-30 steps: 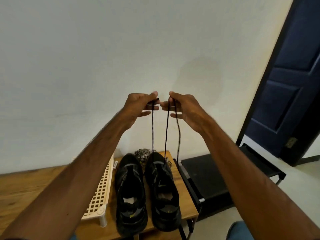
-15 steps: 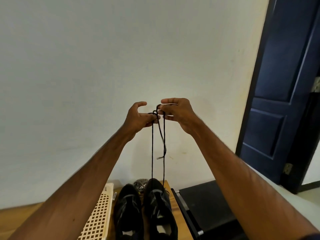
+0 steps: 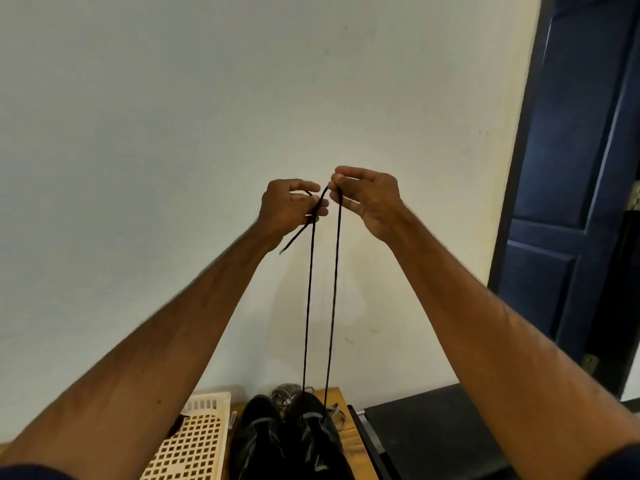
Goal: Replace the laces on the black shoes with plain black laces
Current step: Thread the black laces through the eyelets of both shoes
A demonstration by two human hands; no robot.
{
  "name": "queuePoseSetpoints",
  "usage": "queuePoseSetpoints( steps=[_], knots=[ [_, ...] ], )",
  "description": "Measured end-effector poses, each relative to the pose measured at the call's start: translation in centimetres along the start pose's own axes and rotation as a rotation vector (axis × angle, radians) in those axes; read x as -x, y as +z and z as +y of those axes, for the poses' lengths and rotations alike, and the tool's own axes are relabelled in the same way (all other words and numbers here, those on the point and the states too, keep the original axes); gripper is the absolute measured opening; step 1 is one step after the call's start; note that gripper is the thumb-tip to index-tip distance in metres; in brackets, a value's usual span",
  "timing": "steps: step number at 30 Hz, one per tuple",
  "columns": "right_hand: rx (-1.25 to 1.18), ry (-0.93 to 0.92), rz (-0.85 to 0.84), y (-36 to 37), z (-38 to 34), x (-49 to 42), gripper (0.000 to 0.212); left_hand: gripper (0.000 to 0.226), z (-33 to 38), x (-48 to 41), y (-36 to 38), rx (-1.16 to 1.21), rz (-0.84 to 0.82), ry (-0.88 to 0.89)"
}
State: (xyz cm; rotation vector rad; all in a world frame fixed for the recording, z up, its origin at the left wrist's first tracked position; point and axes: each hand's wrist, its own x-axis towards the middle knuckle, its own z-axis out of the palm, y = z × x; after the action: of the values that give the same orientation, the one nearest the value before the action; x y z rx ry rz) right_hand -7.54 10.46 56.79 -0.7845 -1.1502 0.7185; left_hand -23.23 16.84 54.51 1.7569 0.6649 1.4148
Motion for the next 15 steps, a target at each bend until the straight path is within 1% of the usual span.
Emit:
queuePoseSetpoints(
  steps=[4,7,8,11,13,15],
  knots=[
    [-0.023,-0.119,-0.013,0.7,-2.0,-1.3,0.028,0.027,1.2,-1.1,0.3,0.005,-0.022,0.009],
    [-0.057,-0.181,-0.011,1.1,-3.5,-2.2,0.028,0.038,1.6,-1.7,0.4,0.002,-0.023,0.006],
    [-0.068,-0.193,-0.010,1.3,-3.9,-2.5,0.029,0.038,1.7,-1.8,0.3,0.004,-0.019,-0.006],
    [-0.091,-0.222,-0.018,1.8,-5.1,-3.3,0.029,0.027,1.8,-2.2,0.3,0.020,-0.009,-0.036],
    [-0.084,-0.236,-0.019,2.2,-5.7,-3.6,0.030,0.021,1.9,-2.5,0.3,0.026,-0.019,-0.020],
    [-0.055,-0.242,-0.006,2.6,-5.9,-3.9,0.031,0.021,2.1,-2.6,0.3,0.028,-0.031,-0.003]
  ],
)
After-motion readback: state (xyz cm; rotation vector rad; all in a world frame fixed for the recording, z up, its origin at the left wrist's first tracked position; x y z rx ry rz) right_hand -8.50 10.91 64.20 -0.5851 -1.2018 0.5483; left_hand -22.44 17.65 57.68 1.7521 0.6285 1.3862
